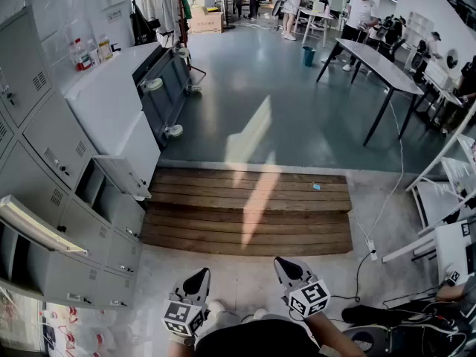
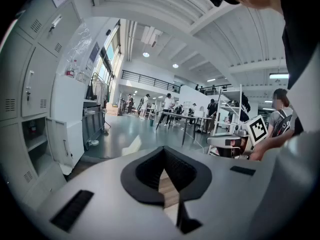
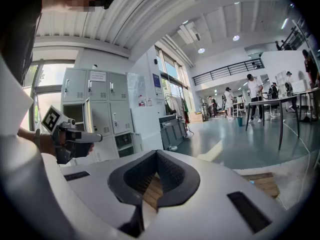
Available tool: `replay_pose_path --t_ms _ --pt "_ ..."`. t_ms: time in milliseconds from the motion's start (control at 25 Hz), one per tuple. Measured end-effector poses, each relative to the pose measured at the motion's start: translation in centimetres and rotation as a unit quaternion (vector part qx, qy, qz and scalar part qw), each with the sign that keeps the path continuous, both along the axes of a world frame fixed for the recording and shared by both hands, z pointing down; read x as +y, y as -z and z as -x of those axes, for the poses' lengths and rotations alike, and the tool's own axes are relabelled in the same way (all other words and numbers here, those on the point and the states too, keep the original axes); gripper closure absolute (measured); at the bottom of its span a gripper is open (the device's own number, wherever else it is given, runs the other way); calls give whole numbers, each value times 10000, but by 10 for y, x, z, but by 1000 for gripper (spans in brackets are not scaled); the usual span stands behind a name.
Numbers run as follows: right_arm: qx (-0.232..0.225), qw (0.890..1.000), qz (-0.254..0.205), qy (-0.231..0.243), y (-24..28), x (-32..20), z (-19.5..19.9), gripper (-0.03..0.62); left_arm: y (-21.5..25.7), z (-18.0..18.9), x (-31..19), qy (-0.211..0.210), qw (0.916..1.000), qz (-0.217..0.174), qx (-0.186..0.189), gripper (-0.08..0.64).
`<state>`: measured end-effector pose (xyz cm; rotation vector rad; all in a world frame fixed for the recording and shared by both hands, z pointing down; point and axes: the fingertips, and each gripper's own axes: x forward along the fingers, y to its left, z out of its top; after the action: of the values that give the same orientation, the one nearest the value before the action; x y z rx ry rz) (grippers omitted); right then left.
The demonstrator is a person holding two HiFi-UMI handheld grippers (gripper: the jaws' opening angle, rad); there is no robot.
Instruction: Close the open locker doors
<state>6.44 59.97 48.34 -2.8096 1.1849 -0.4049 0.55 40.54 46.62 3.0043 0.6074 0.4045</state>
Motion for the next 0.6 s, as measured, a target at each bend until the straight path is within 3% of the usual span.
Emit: replay_pose_path --t_ms 280,600 --pt "60 9999 77 119 7 -56 -16 563 -2 -21 -41 -103 9998 183 -44 543" --pt "-29 9995 199 -257 -3 -103 -50 563 -17 -33 -102 -262 9996 -105 16 543"
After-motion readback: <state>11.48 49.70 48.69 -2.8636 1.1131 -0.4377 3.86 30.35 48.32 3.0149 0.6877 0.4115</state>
